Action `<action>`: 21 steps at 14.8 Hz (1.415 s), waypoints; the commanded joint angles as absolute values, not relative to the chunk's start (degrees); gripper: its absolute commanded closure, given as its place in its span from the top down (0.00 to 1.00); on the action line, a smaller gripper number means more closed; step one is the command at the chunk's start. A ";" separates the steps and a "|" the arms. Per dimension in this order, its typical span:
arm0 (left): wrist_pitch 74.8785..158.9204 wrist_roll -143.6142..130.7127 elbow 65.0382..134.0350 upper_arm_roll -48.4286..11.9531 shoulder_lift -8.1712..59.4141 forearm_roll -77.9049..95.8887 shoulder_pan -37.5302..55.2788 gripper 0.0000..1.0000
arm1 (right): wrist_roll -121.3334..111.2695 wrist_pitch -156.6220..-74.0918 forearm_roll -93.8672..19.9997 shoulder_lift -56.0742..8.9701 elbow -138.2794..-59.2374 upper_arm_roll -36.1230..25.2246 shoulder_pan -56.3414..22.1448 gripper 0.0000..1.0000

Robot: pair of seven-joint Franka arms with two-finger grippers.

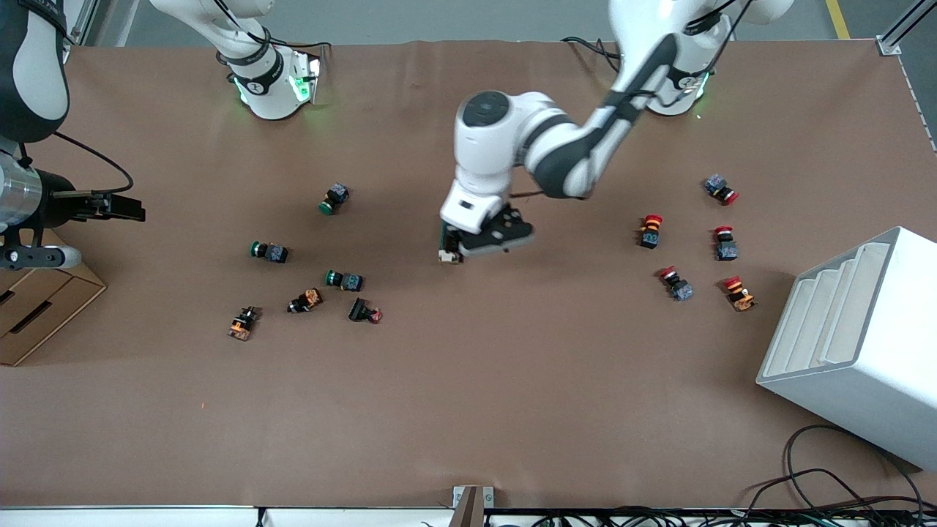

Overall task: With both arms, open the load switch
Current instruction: 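Move the left gripper over the green switch while the right gripper approaches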

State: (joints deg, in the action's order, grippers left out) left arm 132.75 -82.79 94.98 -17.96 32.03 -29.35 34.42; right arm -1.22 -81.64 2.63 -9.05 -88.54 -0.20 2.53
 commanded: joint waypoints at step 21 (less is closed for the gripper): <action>123.58 -138.69 106.96 -17.67 43.68 -98.70 51.76 0.99 | 101.30 -101.32 -12.04 -32.32 -83.51 0.26 -30.65 1.00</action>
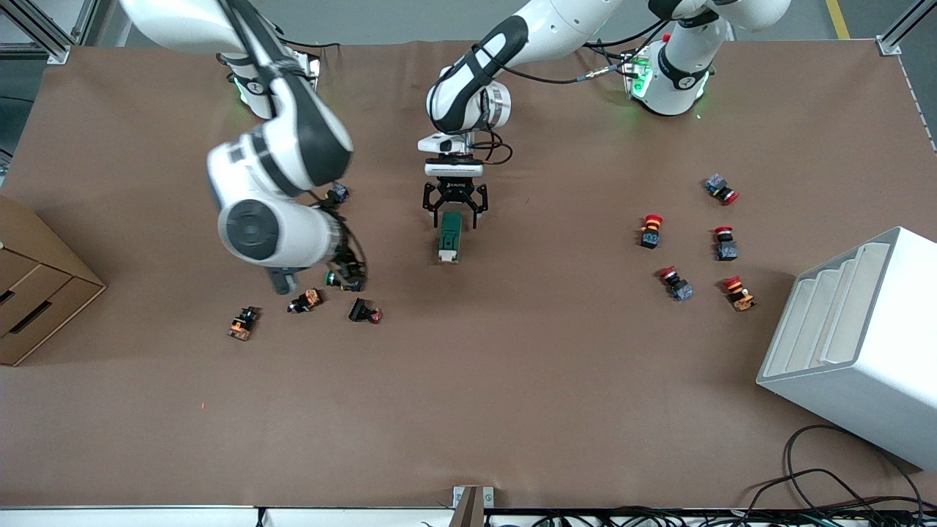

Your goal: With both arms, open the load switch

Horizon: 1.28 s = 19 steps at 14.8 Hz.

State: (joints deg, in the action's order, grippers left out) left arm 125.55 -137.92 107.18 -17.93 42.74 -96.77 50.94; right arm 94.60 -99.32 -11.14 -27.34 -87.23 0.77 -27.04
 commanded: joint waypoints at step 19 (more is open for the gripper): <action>123.49 -138.60 103.98 -17.67 47.81 -98.70 53.44 0.99 | 109.25 -98.90 -16.17 -48.34 -74.27 0.53 -40.34 1.00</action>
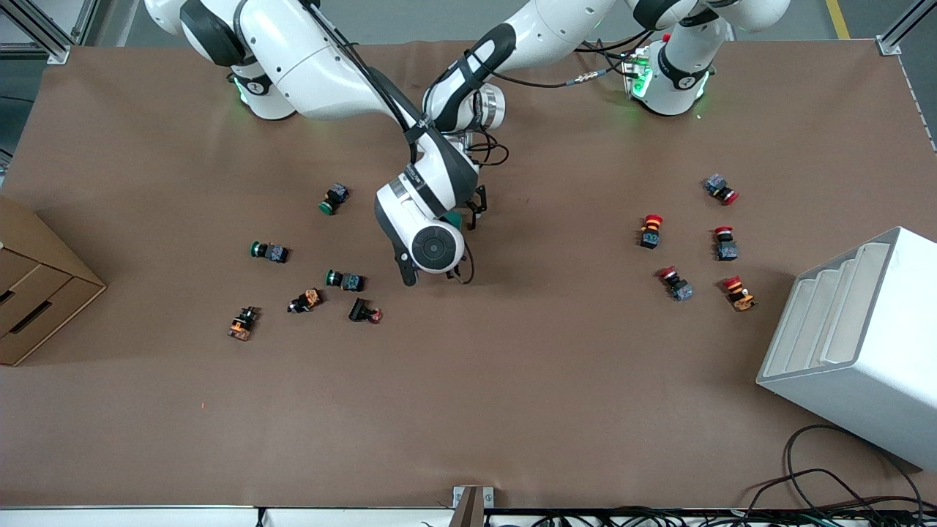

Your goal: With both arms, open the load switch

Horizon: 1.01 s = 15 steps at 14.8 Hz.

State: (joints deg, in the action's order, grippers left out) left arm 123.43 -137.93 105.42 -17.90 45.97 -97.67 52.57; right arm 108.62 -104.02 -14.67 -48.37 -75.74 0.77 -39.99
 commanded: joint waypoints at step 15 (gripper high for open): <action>123.40 -138.69 104.06 -17.67 47.46 -98.70 53.35 0.99 | 109.16 -90.62 -20.04 -47.81 -73.04 1.76 -40.34 0.98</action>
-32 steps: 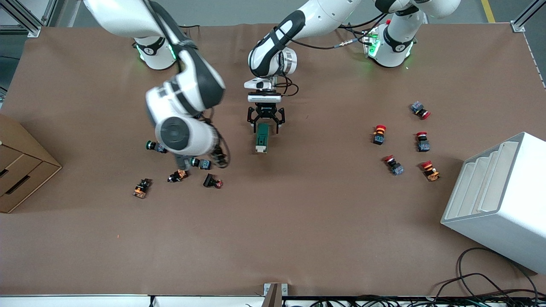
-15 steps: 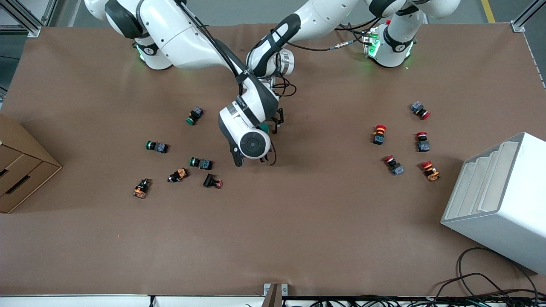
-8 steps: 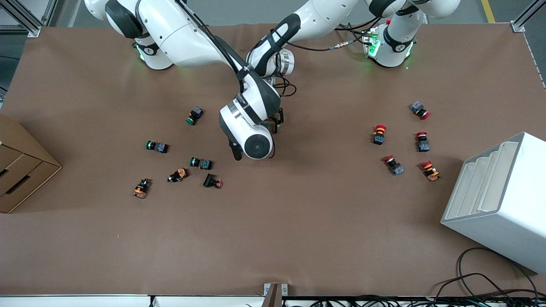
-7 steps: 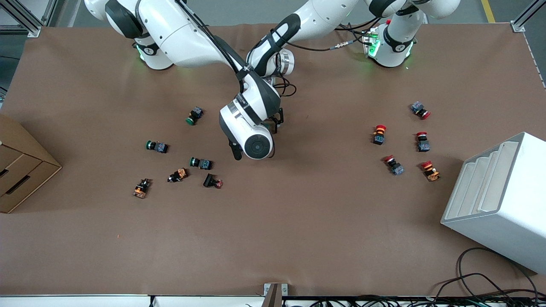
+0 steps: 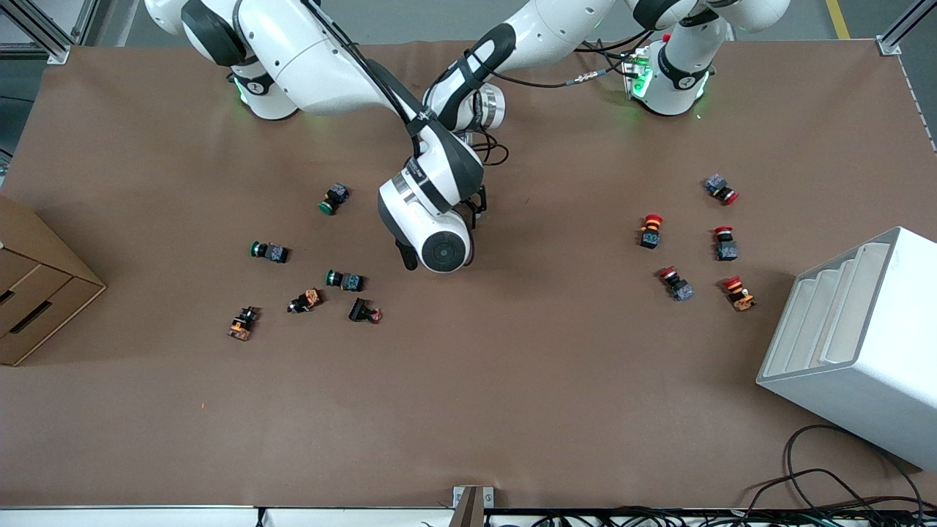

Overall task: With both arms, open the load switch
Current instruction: 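Press the white handle down into the switch with the right gripper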

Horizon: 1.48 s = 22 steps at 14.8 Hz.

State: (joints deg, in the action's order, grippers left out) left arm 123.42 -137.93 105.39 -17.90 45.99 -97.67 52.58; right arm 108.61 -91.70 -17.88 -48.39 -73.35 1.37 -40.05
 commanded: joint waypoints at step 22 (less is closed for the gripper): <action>123.40 -138.69 103.71 -17.67 47.29 -98.70 53.17 0.99 | 108.90 -89.47 -19.86 -49.39 -74.18 1.58 -43.33 0.98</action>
